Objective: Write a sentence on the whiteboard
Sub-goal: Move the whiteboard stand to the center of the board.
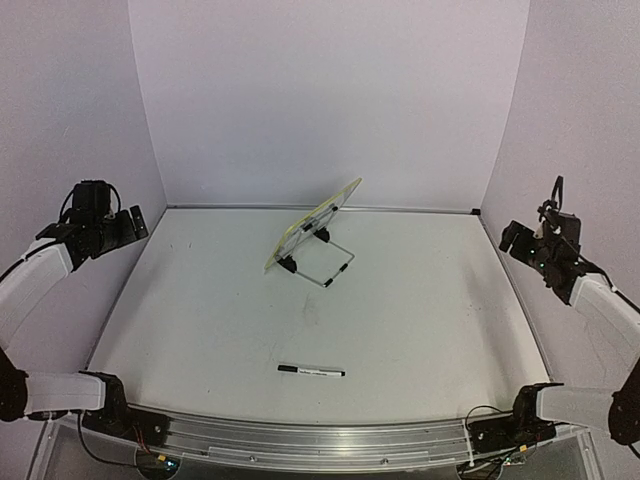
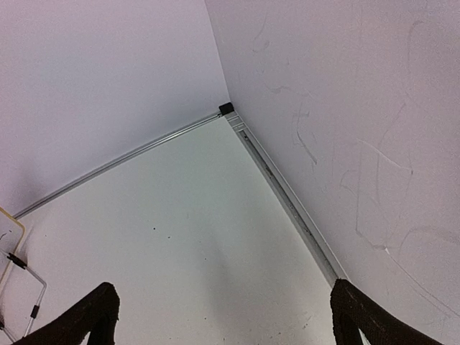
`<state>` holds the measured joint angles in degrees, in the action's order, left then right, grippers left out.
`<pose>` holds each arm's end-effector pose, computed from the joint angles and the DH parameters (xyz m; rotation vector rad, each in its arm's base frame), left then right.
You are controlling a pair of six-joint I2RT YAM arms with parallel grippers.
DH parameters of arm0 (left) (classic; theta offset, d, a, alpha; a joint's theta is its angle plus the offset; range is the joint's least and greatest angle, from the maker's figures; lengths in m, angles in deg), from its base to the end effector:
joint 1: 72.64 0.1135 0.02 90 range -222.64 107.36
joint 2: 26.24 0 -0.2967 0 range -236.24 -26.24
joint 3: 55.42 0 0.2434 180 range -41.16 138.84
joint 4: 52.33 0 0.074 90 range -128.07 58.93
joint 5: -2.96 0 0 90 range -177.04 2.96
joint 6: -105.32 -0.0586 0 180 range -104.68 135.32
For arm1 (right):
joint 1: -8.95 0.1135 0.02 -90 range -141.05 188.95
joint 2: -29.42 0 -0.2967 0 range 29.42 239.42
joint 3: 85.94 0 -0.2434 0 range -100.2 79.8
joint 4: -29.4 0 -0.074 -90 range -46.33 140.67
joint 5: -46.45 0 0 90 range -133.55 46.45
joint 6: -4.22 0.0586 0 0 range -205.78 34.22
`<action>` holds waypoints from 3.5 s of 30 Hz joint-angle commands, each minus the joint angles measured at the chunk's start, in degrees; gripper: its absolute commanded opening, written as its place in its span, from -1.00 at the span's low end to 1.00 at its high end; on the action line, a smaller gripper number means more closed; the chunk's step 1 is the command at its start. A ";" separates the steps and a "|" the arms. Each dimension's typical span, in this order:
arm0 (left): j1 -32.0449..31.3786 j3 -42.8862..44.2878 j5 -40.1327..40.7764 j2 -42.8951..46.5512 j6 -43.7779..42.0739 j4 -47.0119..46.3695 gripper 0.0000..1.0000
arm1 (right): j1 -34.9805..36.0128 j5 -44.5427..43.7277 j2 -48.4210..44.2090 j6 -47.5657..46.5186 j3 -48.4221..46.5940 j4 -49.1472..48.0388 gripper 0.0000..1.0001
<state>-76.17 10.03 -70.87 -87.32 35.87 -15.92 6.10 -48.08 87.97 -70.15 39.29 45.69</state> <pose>0.2302 0.0021 0.3226 -0.4740 2.0518 0.0491 0.2319 -0.0162 0.3051 0.3607 1.8865 0.0740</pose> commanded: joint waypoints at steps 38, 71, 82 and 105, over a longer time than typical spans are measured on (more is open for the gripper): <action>0.30 9.09 -20.46 -4.54 -11.67 7.44 0.99 | 41.44 1.68 72.61 24.10 -57.94 15.50 -0.10; 0.28 8.86 -20.65 -3.82 -11.23 7.58 0.99 | 44.38 -9.12 78.93 17.50 -65.12 26.82 -0.69; 0.31 8.79 -20.67 -3.85 -11.23 7.52 0.99 | 38.16 -10.10 72.32 16.33 -55.23 26.58 -0.75; 0.28 8.32 -21.37 -3.38 -11.41 7.02 0.99 | 31.79 -7.51 47.76 11.16 -24.25 10.05 0.17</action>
<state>-76.06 18.70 -91.43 -91.82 24.32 -6.67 38.17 -54.28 141.56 -58.79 11.92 57.87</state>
